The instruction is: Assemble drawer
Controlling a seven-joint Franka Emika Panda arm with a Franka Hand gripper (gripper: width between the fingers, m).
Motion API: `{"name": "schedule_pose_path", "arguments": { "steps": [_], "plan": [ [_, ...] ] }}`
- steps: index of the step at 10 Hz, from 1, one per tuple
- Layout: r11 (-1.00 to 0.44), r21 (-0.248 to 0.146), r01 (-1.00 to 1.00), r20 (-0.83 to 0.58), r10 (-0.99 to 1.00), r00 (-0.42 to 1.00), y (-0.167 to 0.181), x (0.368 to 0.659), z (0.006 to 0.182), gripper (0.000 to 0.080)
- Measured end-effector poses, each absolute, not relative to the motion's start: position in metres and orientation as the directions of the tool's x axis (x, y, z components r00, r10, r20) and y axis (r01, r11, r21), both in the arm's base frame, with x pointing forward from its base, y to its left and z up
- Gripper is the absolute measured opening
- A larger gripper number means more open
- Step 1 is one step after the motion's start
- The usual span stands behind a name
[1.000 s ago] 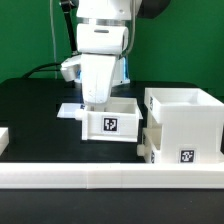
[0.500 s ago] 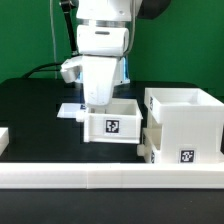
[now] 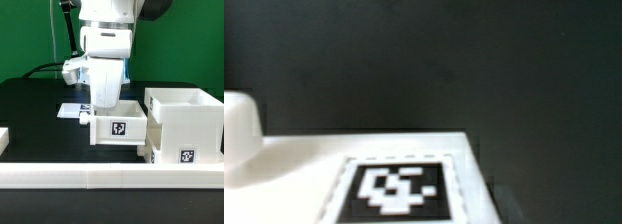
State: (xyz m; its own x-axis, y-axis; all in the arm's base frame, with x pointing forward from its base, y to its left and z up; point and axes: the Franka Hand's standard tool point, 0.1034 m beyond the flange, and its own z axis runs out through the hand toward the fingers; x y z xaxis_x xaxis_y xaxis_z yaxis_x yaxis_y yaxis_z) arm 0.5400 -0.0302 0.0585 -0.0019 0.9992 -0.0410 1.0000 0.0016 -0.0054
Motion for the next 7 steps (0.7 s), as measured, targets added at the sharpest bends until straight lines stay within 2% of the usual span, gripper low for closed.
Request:
{"name": "schedule_pose_path", "arguments": {
  "steps": [4, 5, 7],
  "plan": [
    [-0.007, -0.01, 1.0, -0.037, 0.999, 0.007, -0.0218, 0.5388, 0.0531, 0.0041],
    [-0.011, 0.008, 1.0, -0.035, 0.999, 0.011, -0.022, 0.5398, 0.0533, 0.0041],
    [-0.012, 0.004, 1.0, -0.035, 0.999, 0.012, -0.0224, 0.5387, 0.052, 0.0041]
  ]
}}
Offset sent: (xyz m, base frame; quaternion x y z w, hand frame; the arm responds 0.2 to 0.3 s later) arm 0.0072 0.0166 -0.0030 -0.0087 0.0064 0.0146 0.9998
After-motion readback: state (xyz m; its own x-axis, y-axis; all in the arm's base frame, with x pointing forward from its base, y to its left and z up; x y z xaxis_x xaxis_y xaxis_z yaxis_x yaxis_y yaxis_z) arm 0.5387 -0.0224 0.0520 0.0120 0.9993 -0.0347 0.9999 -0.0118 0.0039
